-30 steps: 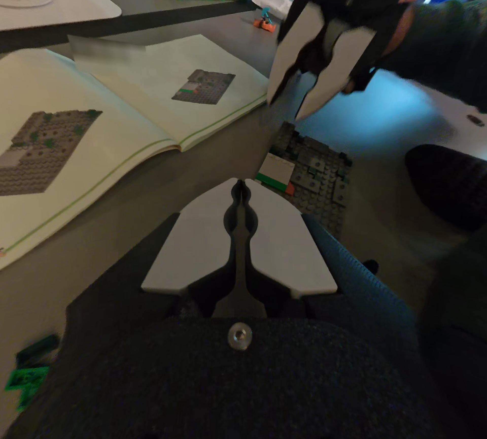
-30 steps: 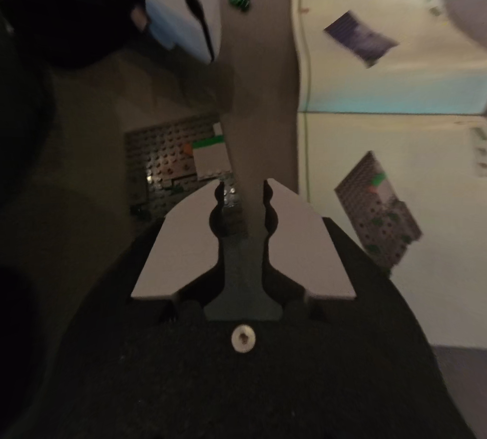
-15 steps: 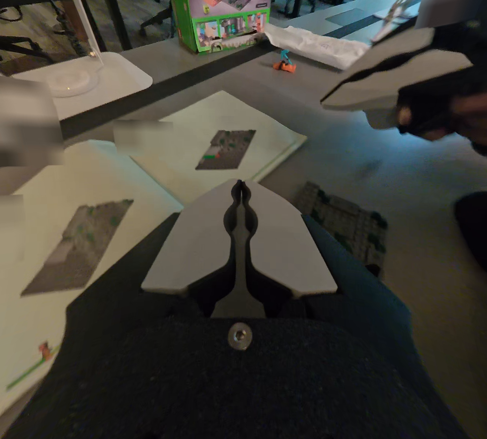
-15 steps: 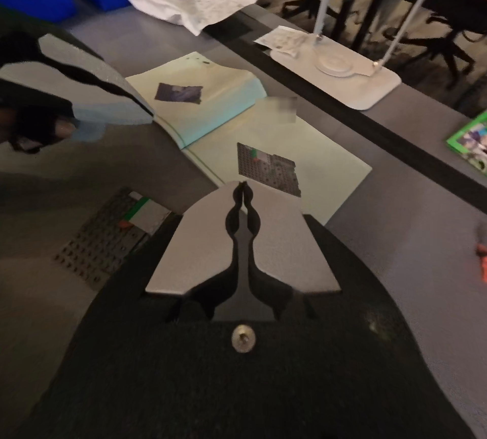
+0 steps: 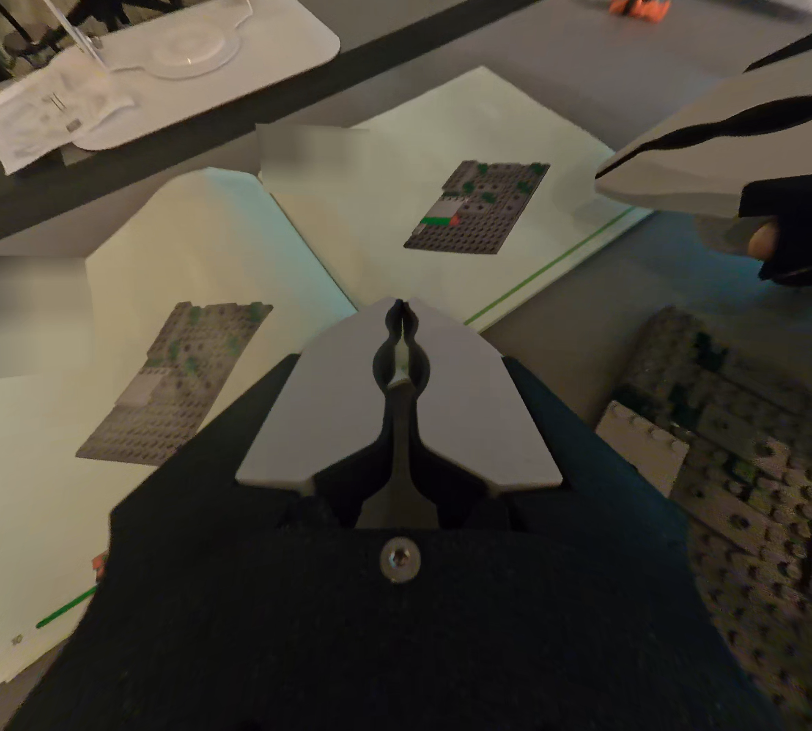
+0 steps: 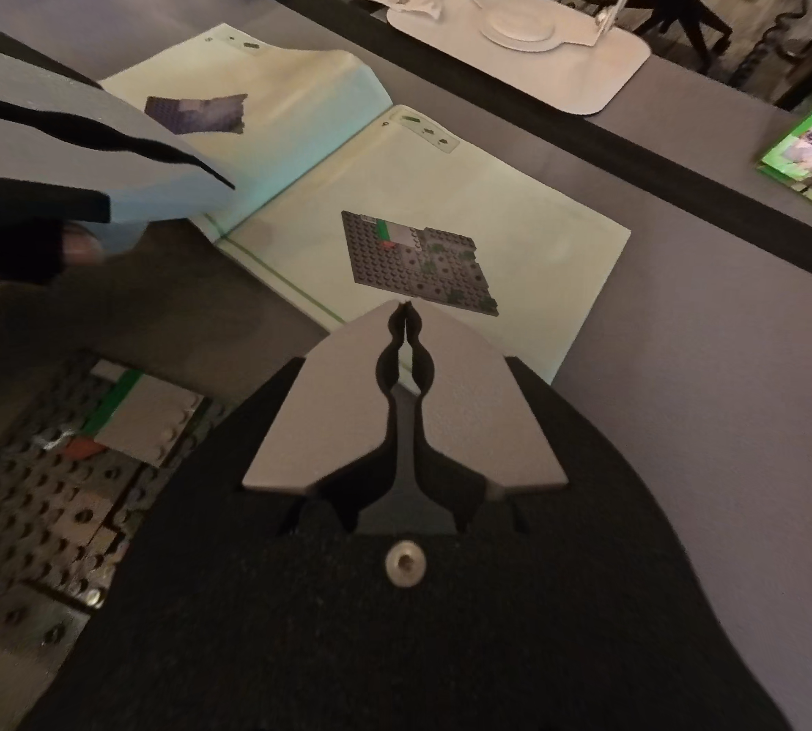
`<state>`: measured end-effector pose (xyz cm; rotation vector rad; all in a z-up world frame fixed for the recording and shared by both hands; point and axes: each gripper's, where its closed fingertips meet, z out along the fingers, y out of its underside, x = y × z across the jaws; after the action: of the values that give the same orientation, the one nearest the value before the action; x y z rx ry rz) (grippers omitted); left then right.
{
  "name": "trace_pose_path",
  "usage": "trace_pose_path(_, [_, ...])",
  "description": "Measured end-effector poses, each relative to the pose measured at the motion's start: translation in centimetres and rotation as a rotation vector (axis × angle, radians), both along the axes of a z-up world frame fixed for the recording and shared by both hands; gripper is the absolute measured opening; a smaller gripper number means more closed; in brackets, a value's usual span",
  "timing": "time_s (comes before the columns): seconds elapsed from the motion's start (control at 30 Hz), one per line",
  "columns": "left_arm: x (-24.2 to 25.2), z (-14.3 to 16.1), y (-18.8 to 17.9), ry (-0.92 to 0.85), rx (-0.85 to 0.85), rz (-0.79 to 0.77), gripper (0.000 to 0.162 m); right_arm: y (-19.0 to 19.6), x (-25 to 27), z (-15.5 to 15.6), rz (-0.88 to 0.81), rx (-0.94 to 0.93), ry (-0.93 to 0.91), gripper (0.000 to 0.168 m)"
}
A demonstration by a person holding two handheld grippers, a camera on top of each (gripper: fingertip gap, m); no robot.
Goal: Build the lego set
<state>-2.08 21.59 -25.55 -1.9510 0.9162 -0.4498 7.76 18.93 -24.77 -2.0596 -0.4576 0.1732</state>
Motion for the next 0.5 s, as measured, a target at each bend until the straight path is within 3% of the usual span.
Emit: trace_pose_path(0.5, [0.4, -0.3, -1.2, 0.072, 0.057, -0.069, 0.0, -0.7, 1.2, 0.8, 0.015, 0.029, 0.012, 0.0])
